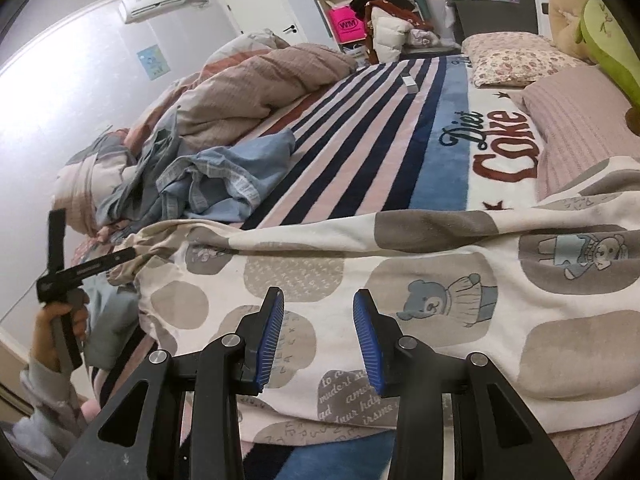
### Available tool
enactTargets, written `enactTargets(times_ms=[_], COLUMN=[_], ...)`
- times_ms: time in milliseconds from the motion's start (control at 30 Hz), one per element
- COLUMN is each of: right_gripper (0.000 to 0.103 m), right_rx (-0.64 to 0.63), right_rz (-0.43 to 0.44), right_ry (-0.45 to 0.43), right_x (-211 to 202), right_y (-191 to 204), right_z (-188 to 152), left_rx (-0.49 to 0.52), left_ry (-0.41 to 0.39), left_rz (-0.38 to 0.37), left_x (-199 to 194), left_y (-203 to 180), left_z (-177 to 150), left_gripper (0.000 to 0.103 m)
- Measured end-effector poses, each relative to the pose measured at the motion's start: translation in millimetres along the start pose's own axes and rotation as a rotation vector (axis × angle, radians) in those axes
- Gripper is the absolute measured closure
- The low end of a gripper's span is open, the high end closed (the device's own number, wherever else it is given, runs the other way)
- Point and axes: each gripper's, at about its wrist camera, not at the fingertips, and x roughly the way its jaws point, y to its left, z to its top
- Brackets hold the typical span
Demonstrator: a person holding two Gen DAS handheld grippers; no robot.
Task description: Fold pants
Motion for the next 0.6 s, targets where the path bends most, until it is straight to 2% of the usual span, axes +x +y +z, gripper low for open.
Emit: enactTargets(times_ms=[67, 133, 233, 333, 400, 467, 500, 533, 567, 600], right_gripper=[0.071, 0.07, 0.071, 0.07, 0.071, 0.071, 0.071, 0.071, 0.071, 0.071], right_rx=[0.001, -0.001, 0.0, -0.005, -0.013, -0.02, -0.023, -0.024, -0.023, -0.022], right_rz=[-0.001, -0.002, 0.002, 0.004, 0.001, -0.005, -0.007, -0.008, -0.007, -0.006], right_ry=[0.005, 0.006, 0.0, -0.006, -0.006, -0.003, -0.003, -0.003, -0.003, -0.003], right_x=[3, 4, 5, 4, 3, 3, 2, 1, 0, -1], right_y=[1, 2, 6, 10, 13, 15, 16, 17, 17, 17], right_z=[0, 1, 2, 4, 4, 3, 3, 3, 2, 2], left_rx=[0.011, 0.025, 0.048, 0.065, 0.048, 0.038, 0.034, 0.031, 0.026, 0.015], left_ry=[-0.046, -0.093, -0.094, -0.07, -0.043, -0.035, -0.076, -0.093, -0.09, -0.082], left_rz=[0.008, 0.047, 0.064, 0.133, 0.157, 0.193, 0.197, 0.18, 0.164, 0.115], left_x=[-3, -4, 5, 21, 30, 30, 20, 11, 4, -6], left_y=[1, 3, 4, 7, 13, 19, 22, 24, 26, 30], left_z=[14, 33, 52, 56, 55, 52, 49, 45, 43, 38], left_gripper=[0.091, 0.092, 0.093, 0.09, 0.079, 0.023, 0.017, 0.017, 0.017, 0.017])
